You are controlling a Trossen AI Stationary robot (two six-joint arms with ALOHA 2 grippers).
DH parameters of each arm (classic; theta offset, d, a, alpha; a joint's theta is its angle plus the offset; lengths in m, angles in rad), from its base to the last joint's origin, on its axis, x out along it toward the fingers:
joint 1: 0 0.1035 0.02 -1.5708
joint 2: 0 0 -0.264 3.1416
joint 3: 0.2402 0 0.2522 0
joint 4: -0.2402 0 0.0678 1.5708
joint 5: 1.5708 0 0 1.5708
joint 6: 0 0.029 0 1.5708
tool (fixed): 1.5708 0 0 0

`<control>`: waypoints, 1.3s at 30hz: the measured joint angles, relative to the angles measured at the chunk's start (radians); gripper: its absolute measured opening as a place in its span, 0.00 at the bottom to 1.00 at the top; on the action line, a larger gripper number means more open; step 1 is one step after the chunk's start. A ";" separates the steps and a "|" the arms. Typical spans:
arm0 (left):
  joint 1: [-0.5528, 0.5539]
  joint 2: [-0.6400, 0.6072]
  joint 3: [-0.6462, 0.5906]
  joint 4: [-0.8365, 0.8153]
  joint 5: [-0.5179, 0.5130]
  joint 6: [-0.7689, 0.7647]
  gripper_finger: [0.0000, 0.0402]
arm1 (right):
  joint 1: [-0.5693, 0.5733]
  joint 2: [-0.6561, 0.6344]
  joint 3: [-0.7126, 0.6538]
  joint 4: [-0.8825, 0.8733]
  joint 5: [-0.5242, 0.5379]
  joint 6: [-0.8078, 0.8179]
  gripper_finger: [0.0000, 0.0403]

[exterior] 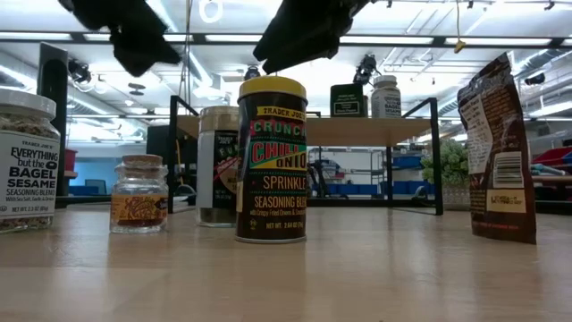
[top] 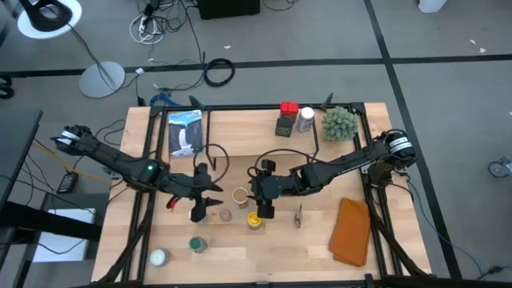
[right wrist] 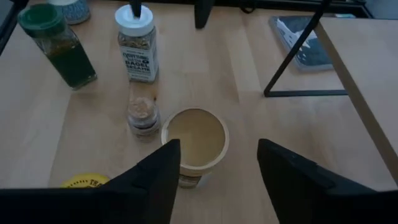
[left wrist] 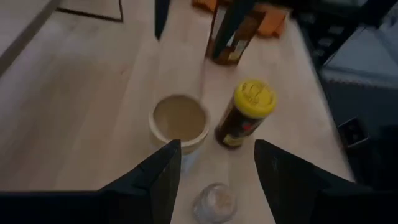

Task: Shelf spices
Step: Put the golden seasoning bottle on the shelf

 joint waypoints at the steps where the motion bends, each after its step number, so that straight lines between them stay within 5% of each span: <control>1: 0.000 0.012 -0.001 0.001 0.000 0.012 0.52 | 0.000 0.000 0.000 -0.001 0.000 -0.006 0.57; 12: 0.000 0.111 0.000 0.103 -0.014 0.077 0.52 | -0.011 0.005 0.000 -0.039 -0.082 -0.097 0.71; 39: 0.002 0.179 -0.001 0.135 -0.073 0.026 0.52 | -0.066 0.088 -0.003 0.053 -0.160 -0.122 0.65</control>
